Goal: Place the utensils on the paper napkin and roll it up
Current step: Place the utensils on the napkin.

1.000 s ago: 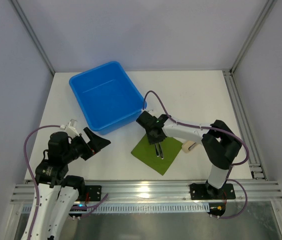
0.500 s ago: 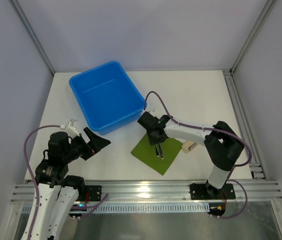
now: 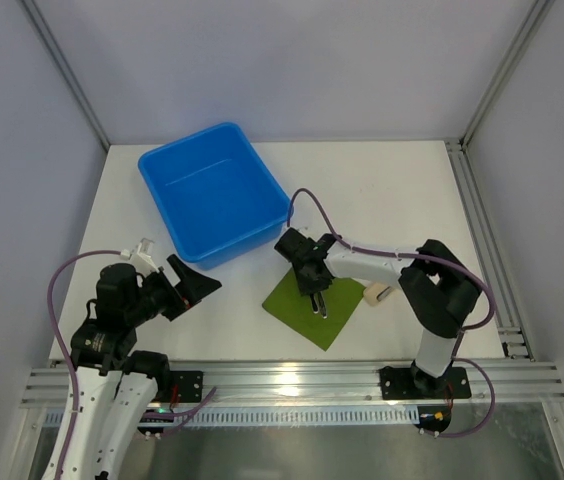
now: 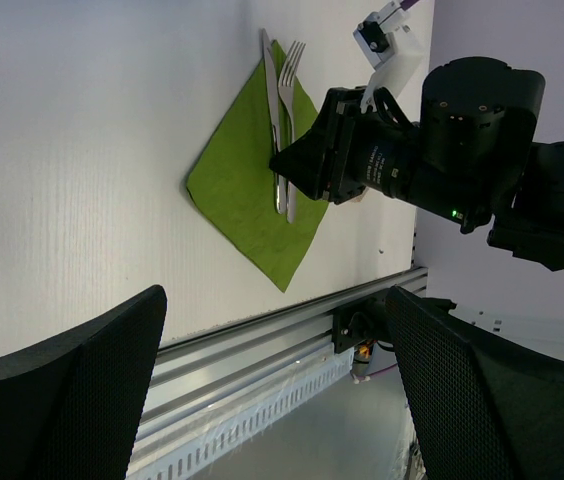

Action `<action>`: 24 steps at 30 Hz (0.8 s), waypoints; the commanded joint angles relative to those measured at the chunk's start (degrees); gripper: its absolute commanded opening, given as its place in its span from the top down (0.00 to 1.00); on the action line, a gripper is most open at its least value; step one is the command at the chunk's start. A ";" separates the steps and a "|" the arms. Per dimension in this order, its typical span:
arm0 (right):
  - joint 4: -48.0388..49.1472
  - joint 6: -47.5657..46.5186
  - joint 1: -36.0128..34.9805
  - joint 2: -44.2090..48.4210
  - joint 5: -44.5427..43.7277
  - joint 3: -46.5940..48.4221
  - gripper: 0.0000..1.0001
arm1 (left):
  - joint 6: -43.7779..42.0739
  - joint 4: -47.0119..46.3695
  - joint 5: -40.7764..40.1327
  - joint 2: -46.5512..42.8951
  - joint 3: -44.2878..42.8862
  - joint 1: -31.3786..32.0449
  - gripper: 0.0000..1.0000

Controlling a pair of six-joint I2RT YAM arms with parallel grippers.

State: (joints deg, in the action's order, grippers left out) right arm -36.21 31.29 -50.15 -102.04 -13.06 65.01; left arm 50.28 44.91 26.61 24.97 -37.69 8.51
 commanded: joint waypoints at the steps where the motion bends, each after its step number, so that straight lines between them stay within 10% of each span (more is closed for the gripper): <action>1: 1.58 0.09 -0.39 -1.14 -0.30 0.38 0.72 | -1.06 -0.08 0.90 0.08 -0.28 0.19 0.09; 24: 0.52 3.95 -1.09 4.48 -0.39 -0.94 0.96 | -1.15 0.09 0.81 -0.01 -0.28 0.10 0.09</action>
State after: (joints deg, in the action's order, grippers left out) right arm -35.83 33.08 -50.46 -102.15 -12.86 64.53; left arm 50.28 44.91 26.61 24.99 -37.69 8.51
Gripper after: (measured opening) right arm 0.137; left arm 0.915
